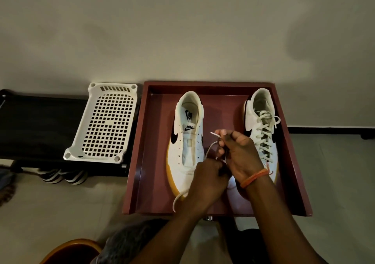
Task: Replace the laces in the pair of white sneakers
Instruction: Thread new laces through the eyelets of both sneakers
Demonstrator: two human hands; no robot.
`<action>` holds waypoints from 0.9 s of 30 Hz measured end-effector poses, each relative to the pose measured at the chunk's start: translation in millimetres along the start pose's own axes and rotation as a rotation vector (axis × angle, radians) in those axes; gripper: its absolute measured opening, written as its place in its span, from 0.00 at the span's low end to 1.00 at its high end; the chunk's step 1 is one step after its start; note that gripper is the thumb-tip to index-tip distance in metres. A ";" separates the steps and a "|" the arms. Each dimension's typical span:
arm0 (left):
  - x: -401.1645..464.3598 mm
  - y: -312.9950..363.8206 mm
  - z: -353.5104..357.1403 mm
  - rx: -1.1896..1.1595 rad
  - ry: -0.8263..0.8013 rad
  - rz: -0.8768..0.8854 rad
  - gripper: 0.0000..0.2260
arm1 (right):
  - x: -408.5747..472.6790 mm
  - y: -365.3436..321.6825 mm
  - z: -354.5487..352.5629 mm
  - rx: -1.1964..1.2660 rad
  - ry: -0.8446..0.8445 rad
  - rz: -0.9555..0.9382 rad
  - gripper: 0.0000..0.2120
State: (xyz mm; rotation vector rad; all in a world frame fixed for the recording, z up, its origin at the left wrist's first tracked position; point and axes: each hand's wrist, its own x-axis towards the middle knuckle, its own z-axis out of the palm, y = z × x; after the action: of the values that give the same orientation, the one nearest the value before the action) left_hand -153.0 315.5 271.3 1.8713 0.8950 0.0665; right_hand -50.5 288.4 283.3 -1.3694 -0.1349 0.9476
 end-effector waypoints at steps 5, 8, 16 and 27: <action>3.3 6.1 -68.2 -0.126 0.128 0.022 0.07 | 8.0 2.2 -0.2 -0.304 -0.139 -0.193 0.08; -12.8 -28.6 -97.3 -0.272 0.411 -0.176 0.06 | 5.3 19.1 5.0 -0.523 -0.169 -0.369 0.09; -8.1 -50.0 -91.4 0.006 0.263 -0.260 0.10 | -12.6 60.3 25.6 -1.291 -0.026 -0.874 0.05; 21.3 -48.3 -93.9 -0.176 0.166 -0.447 0.11 | 0.5 70.0 29.0 -1.346 0.014 -0.662 0.08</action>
State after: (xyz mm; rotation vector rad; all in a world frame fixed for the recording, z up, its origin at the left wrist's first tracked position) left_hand -203.6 410.5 270.3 1.4840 1.3591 0.0250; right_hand -101.7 304.5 229.8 -2.2908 -1.3089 0.1788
